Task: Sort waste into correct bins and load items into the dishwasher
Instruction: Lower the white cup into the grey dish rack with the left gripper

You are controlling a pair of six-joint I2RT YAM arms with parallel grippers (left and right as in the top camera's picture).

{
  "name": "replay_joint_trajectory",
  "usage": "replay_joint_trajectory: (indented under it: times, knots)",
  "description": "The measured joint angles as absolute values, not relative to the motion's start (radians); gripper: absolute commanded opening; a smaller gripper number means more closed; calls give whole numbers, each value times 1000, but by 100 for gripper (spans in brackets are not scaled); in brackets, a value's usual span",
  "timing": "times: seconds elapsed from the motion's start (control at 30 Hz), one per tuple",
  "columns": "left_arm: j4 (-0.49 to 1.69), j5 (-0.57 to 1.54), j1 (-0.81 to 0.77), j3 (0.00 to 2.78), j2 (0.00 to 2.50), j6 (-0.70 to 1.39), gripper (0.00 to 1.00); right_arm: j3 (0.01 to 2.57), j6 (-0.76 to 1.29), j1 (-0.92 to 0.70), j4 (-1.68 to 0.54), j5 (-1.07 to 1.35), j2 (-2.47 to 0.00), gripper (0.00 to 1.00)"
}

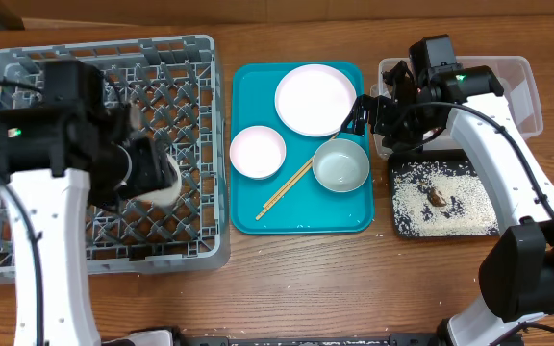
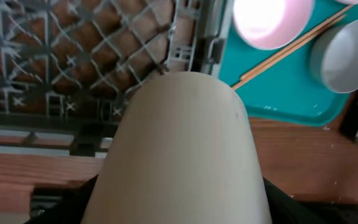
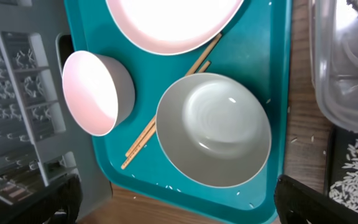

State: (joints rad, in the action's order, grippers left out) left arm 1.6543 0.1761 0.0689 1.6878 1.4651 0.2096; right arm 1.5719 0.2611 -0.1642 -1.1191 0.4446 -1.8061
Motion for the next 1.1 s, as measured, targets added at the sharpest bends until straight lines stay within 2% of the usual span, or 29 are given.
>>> replay_joint_trajectory:
  times: [0.17, 0.43, 0.77, 0.87, 1.0, 1.1]
  knots:
    - [1603, 162, 36, 1529, 1469, 244, 32, 1572, 261, -165, -1118, 429, -1806, 100]
    - [1502, 68, -78, 1337, 1469, 334, 34, 1572, 261, -165, -1115, 419, -1806, 100]
    - [1272, 6, -86, 1153, 1471, 377, 36, 1572, 261, -165, -1115, 418, -1806, 100]
    - [1234, 7, -91, 1134, 1471, 385, 45, 1572, 261, -164, -1115, 418, -1806, 100]
    - [1211, 10, -99, 1115, 1471, 387, 74, 1572, 261, -165, -1115, 418, -1806, 100]
    - [1206, 11, -99, 1109, 1471, 390, 87, 1572, 261, -165, -1115, 418, -1806, 100]
